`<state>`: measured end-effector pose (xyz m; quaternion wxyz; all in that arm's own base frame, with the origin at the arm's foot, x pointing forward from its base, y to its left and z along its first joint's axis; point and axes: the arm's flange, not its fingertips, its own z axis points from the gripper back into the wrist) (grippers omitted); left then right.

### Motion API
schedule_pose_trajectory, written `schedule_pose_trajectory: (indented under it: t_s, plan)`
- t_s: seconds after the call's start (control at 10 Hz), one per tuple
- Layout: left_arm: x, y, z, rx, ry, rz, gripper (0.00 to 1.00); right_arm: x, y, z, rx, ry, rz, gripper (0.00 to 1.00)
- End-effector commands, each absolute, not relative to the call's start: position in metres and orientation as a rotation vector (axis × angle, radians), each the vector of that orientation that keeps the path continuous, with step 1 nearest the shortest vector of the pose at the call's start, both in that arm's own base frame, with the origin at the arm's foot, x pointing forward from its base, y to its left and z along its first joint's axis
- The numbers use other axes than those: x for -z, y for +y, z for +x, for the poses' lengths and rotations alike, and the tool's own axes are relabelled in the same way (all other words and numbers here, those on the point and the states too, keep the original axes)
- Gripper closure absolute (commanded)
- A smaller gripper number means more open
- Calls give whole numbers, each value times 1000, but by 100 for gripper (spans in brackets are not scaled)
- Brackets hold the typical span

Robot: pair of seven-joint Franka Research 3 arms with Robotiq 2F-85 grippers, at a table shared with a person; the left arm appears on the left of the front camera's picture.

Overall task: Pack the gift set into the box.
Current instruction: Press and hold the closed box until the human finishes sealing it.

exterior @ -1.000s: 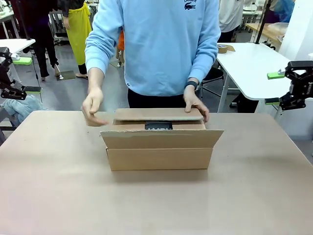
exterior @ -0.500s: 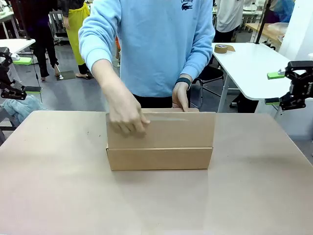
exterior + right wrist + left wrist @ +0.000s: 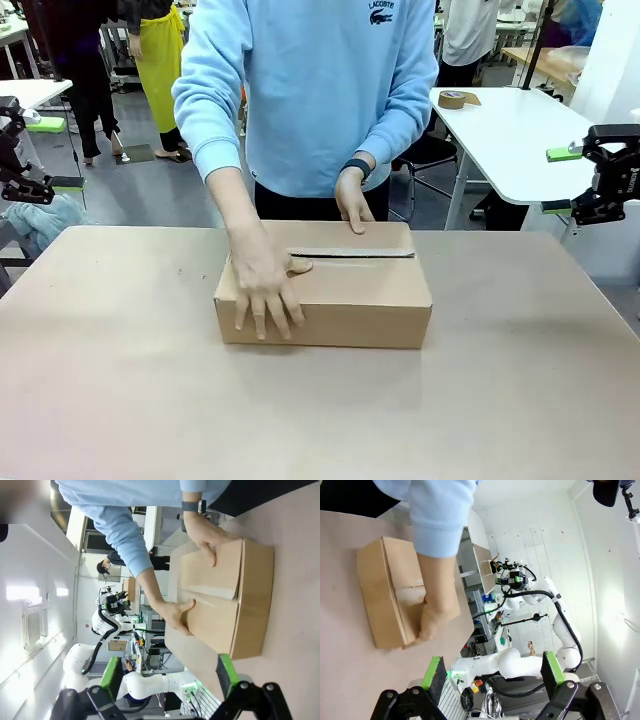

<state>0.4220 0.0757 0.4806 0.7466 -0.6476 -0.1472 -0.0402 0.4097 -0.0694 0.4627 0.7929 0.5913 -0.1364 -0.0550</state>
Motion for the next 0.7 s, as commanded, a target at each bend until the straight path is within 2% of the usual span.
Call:
schedule_pose_trajectory:
  t_s: [0.0, 0.6]
  plan:
    - [-481, 75, 419, 88, -316, -1411, 0, -466, -70, 409, 122, -270, 1263, 0]
    - [-481, 75, 419, 88, -316, -1411, 0, -466, -70, 409, 122, -270, 1263, 0]
